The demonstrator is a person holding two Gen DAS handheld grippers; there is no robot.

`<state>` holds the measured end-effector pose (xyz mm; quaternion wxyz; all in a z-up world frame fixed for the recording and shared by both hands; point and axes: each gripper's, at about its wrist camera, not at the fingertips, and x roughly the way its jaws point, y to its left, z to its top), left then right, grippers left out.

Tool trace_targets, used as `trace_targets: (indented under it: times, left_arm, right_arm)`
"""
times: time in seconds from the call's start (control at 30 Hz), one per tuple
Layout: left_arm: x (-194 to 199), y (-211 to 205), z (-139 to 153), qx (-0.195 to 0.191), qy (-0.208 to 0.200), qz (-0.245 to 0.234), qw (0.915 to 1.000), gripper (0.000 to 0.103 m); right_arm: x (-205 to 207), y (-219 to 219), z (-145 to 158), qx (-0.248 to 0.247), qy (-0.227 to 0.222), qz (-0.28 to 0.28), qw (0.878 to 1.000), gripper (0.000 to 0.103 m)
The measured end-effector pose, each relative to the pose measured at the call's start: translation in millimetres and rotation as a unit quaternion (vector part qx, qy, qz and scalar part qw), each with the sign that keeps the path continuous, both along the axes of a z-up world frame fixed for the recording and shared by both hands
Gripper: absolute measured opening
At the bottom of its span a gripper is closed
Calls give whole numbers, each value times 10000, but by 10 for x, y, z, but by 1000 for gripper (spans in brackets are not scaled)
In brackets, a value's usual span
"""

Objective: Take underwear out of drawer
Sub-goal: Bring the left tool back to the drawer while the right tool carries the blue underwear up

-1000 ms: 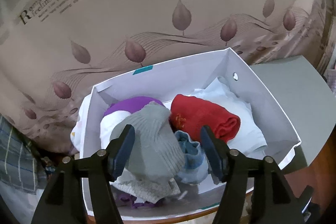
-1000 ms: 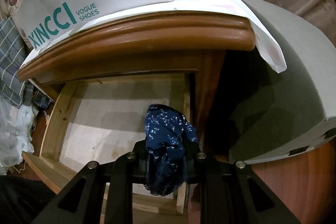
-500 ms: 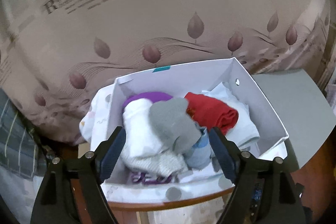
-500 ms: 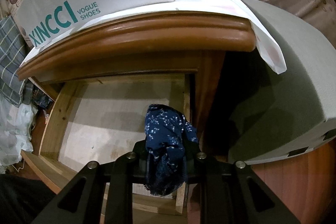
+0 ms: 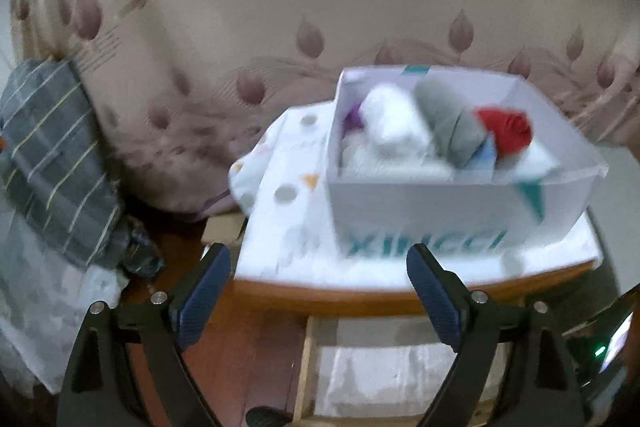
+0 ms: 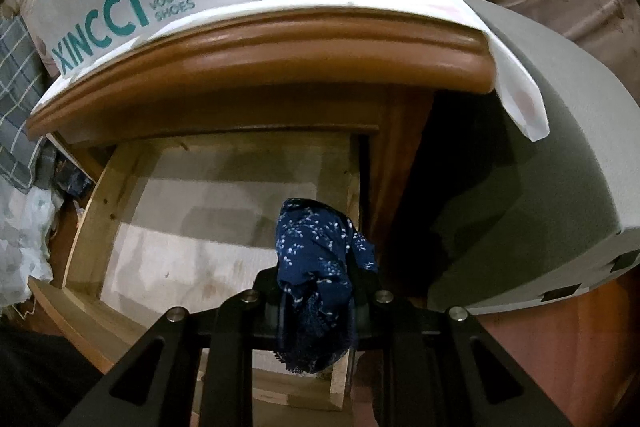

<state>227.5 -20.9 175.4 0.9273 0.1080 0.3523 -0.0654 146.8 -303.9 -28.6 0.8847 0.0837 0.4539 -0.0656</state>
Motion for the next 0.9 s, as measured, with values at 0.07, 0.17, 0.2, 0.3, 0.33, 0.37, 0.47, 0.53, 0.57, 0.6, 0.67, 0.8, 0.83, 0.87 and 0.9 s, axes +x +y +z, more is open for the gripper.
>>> trace_targets:
  times: [0.07, 0.17, 0.2, 0.3, 0.33, 0.37, 0.47, 0.53, 0.57, 0.6, 0.67, 0.8, 0.83, 0.87, 0.9]
  left_arm:
    - [-55, 60, -237, -30, 126, 62, 9999, 88]
    - [-75, 78, -508, 35, 176, 163, 9997, 88]
    - [-87, 71, -593, 105, 143, 185, 9997, 88]
    - [-103, 54, -847, 313, 86, 276, 9991, 88]
    - [-102, 59, -928, 301, 117, 295, 9990, 88]
    - [-98, 72, -1014, 241, 179, 318, 9990, 88]
    - [-58, 105, -1170, 150, 378, 313, 9987, 88]
    - [-49, 108, -1228, 286, 310, 323, 9986, 88]
    - [-52, 113, -1248, 341, 268, 347, 9985, 88]
    - [-59, 122, -1269, 359, 275, 372, 9983, 88]
    - [-27, 171, -1301, 216, 447, 389, 9980, 88]
    - [-5, 237, -1334, 54, 604, 513, 9968, 88]
    - [-7, 241, -1335, 117, 583, 526, 9968, 88]
    - [-6, 243, -1335, 138, 568, 528, 9969, 88]
    - [-9, 244, -1332, 137, 553, 539, 9969, 88]
  right_arm:
    - [4, 22, -11, -6, -3, 45, 10000, 21]
    - [11, 48, -21, -134, 26, 67, 9999, 21]
    - [8, 60, -19, -171, 19, 84, 9998, 21]
    - [-20, 91, 14, -209, -100, 135, 9996, 21]
    - [-24, 100, 26, -213, -143, 146, 9996, 21]
    - [-29, 97, 32, -191, -169, 149, 9996, 21]
    - [-36, 115, 45, -242, -203, 188, 9993, 21]
    - [-34, 153, 72, -358, -255, 293, 9986, 21]
    - [-36, 166, 100, -373, -302, 333, 9983, 21]
    - [-41, 176, 121, -357, -330, 375, 9981, 21]
    - [-48, 198, 167, -363, -368, 415, 9978, 21]
    - [-59, 212, 206, -380, -278, 401, 9981, 21]
    - [-64, 215, 219, -382, -236, 395, 9982, 21]
    - [-74, 222, 242, -429, -240, 385, 9980, 21]
    - [-74, 238, 264, -464, -239, 390, 9979, 21]
